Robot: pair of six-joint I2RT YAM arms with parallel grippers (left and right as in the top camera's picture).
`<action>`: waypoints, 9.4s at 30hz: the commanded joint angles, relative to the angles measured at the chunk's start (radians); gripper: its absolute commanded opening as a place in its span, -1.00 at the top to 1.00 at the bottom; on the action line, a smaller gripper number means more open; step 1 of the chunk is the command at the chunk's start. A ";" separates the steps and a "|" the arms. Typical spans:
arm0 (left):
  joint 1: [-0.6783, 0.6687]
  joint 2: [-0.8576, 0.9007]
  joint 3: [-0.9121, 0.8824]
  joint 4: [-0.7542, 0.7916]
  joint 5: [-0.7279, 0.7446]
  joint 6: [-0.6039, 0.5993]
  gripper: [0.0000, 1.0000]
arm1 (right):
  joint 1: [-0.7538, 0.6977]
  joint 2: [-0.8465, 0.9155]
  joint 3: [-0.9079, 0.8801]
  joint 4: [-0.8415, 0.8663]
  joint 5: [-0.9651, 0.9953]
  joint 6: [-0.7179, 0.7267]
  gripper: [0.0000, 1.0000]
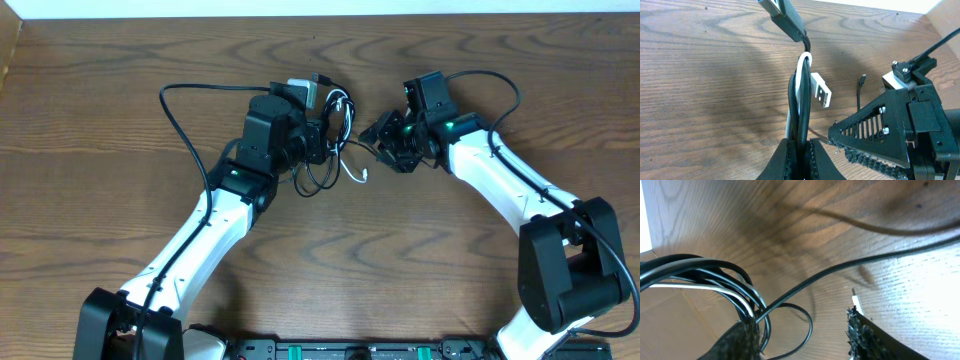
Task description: Untangle cables
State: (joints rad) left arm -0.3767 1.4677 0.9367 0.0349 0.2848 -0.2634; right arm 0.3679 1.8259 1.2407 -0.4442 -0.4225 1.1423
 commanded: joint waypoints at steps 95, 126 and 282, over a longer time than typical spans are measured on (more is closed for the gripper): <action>0.074 0.140 0.000 0.220 -0.076 -0.286 0.85 | -0.406 -0.115 0.006 -0.230 -0.182 -0.904 0.98; 0.079 0.140 0.000 0.319 0.377 -0.004 0.85 | -0.071 -0.109 0.006 -0.159 -0.238 -0.631 -0.37; 0.053 0.178 0.169 -0.110 0.157 -0.158 0.85 | 0.040 0.172 0.004 -0.282 0.642 -0.642 -0.36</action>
State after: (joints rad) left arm -0.3492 1.6848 1.1000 -0.0780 0.4122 -0.4641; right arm 0.4408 1.9667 1.2625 -0.7090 0.0925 0.5072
